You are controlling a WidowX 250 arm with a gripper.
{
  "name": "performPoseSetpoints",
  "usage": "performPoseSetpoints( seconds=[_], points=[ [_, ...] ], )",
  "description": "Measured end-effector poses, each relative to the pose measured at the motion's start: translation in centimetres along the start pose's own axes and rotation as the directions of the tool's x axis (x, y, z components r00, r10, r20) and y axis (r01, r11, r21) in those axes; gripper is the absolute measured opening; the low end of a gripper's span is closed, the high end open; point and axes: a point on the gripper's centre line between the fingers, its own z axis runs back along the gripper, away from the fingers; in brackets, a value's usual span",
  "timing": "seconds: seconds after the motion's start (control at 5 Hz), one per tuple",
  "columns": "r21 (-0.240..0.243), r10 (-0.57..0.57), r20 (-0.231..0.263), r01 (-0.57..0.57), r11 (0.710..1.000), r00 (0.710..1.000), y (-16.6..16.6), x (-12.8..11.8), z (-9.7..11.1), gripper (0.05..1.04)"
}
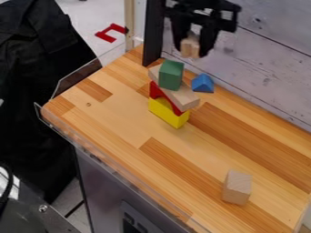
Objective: Put the plus sign on top of green cube
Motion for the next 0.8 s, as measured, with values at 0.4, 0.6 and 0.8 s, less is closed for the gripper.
performPoseSetpoints(
  seconds=[0.4,0.6,0.8],
  points=[
    [-0.046,0.096,-0.039,-0.098,0.994,0.995,3.4,-0.3,0.4,0.461],
    [-0.053,0.104,-0.059,-0.107,0.993,0.993,3.8,-0.8,0.1,0.461],
    [-0.061,0.083,-0.082,-0.088,0.994,0.993,3.1,-1.3,-0.3,0.461]
  ],
)
